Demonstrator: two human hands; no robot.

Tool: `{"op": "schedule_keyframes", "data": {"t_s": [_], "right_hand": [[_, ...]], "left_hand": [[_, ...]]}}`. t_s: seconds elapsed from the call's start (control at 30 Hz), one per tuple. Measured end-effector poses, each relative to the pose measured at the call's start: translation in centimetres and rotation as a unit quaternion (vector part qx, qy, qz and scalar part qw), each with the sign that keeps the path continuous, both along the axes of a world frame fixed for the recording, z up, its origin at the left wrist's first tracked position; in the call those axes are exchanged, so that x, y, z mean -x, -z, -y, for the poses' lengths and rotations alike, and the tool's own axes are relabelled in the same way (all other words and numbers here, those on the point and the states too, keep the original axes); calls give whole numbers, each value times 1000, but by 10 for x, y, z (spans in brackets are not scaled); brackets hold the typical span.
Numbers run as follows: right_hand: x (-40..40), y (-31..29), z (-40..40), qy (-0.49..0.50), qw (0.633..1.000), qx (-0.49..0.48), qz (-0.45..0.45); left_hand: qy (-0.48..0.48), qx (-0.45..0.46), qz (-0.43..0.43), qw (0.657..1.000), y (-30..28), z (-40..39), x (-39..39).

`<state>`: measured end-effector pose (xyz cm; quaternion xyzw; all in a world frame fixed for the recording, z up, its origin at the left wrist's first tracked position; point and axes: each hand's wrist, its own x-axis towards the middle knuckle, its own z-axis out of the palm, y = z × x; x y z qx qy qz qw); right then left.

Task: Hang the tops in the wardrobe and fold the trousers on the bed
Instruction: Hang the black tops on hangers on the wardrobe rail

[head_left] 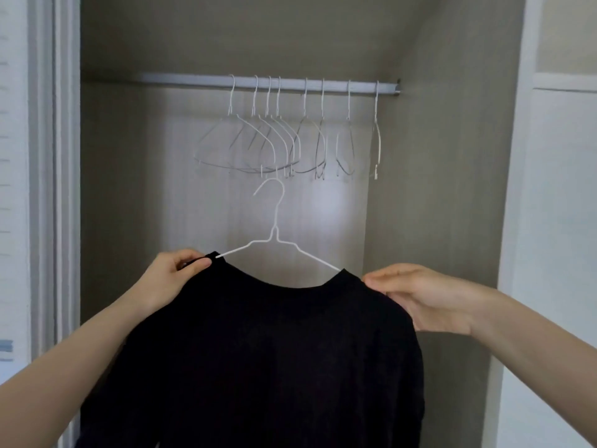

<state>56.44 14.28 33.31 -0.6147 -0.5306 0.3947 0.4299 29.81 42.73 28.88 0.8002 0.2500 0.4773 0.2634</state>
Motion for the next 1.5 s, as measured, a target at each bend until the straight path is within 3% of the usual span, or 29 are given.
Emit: {"op": "schedule_keyframes", "data": {"t_s": [0.2, 0.37, 0.57, 0.83, 0.93, 1.17, 1.3, 1.5], "right_hand": [[17, -17, 17, 66, 993, -49, -87], [24, -36, 57, 61, 992, -49, -101], [33, -53, 94, 160, 976, -91, -114], [44, -78, 104, 319, 933, -162, -40], [41, -88, 90, 357, 915, -188, -16], [8, -134, 18, 443, 840, -312, -6], [-10, -163, -23, 433, 836, -338, 4], [-43, -196, -70, 435, 820, -372, 9]], "left_hand": [[62, 96, 21, 993, -1, -13, -58], [133, 86, -16, 987, -15, 3, -111], [208, 107, -20, 972, -43, 45, -169], [341, 143, -37, 928, -75, 124, -217], [372, 115, -50, 920, -88, 140, -224], [455, 111, -32, 883, -98, 156, -229], [431, 53, -43, 900, -102, 161, -233], [239, -63, -50, 968, -106, 134, -282]]}}
